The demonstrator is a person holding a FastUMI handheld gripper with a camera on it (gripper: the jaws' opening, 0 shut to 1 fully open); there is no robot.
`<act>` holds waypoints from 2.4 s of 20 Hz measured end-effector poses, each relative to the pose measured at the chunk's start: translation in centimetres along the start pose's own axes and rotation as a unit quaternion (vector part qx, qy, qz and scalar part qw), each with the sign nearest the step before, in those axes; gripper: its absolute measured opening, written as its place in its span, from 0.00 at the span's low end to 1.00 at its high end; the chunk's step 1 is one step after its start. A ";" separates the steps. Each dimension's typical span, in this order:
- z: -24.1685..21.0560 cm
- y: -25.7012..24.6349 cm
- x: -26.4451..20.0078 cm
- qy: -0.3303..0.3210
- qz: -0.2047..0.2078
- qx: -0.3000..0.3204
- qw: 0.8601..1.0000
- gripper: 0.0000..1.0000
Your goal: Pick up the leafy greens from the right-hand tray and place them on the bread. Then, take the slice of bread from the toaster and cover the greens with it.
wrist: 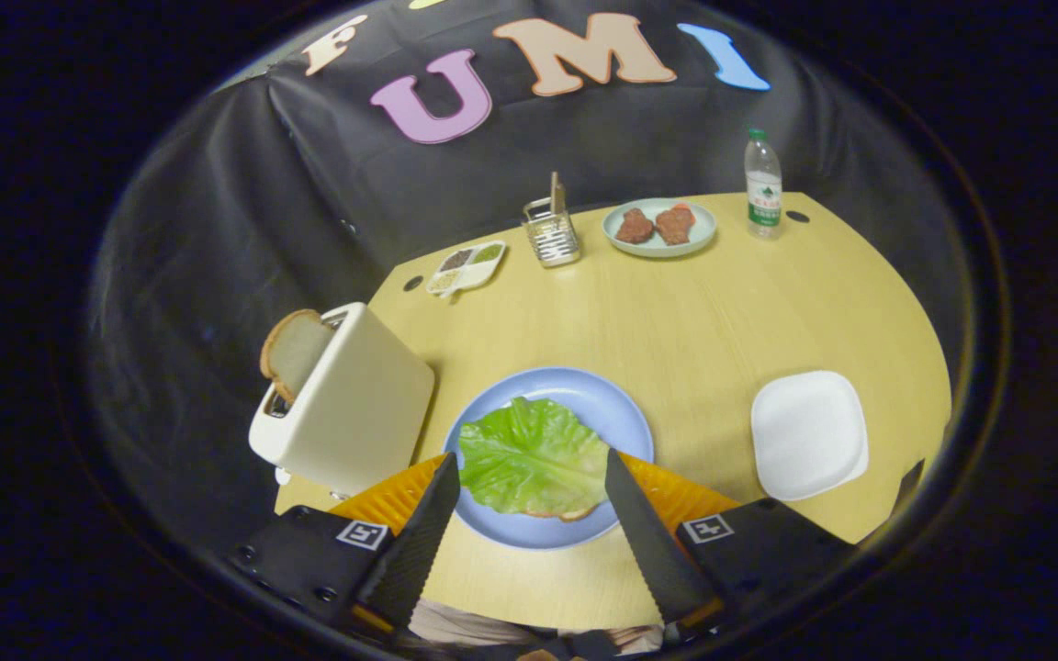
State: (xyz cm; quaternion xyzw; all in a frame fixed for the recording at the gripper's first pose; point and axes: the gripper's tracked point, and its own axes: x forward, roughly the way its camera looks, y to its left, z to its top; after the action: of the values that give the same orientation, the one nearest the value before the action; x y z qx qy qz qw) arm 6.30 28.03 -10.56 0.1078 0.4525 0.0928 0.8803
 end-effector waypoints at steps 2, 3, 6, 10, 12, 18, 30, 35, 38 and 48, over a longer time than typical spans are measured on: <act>1.3 2.5 -1.1 -0.009 0.012 -0.016 1.000 1.00; 2.1 4.1 -1.6 -0.015 0.023 -0.016 0.999 1.00; 3.7 8.9 -2.5 -0.021 0.061 -0.019 0.998 1.00; 6.2 14.0 -2.1 -0.045 0.082 -0.067 0.993 1.00; 6.0 17.7 -1.3 -0.037 0.110 -0.068 0.991 1.00; 5.1 24.6 3.7 -0.005 0.147 -0.073 0.987 1.00; 5.1 23.9 10.4 0.011 0.095 -0.070 0.993 0.69; 5.3 22.7 10.1 -0.015 0.073 -0.082 0.994 0.32; 5.0 22.6 9.8 -0.015 0.067 -0.080 0.994 0.10; 8.2 22.0 4.8 -0.063 0.105 -0.052 0.991 0.10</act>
State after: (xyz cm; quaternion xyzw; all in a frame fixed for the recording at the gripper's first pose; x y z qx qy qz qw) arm 14.30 49.54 -3.60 0.1141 0.3770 0.2011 0.8969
